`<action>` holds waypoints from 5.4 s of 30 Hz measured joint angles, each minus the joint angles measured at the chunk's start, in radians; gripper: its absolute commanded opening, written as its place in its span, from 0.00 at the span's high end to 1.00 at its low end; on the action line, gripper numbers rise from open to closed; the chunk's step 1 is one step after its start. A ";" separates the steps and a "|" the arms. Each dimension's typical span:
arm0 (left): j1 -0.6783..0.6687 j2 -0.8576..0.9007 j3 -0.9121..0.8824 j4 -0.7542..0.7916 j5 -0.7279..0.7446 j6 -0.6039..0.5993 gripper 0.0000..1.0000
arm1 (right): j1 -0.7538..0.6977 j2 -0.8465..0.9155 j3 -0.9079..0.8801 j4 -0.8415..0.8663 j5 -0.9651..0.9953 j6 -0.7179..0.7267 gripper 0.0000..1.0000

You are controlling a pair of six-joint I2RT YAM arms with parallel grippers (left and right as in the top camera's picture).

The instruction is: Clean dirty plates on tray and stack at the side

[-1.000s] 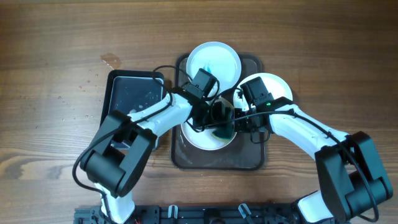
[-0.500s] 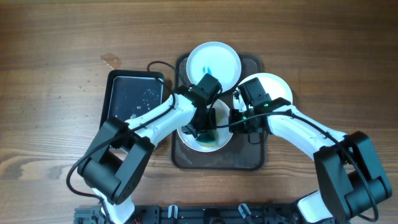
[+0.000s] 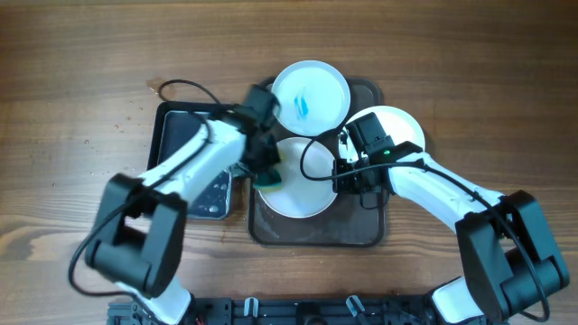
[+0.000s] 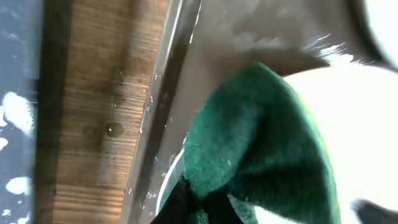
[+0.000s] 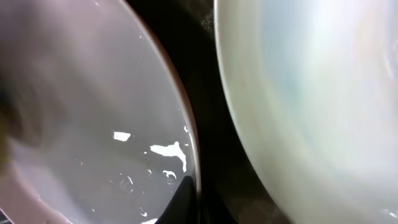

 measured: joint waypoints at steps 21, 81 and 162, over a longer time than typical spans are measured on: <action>0.476 -0.229 -0.173 -0.058 -0.089 0.195 0.79 | -0.006 0.000 0.034 -0.107 0.032 -0.090 0.96; 0.797 -0.610 0.144 -0.322 0.114 0.203 0.00 | 0.774 0.394 1.035 -0.269 1.487 -0.282 0.96; 0.797 -0.610 0.144 -0.322 0.118 0.203 0.00 | -0.948 -0.162 0.119 -0.285 0.089 -0.083 0.55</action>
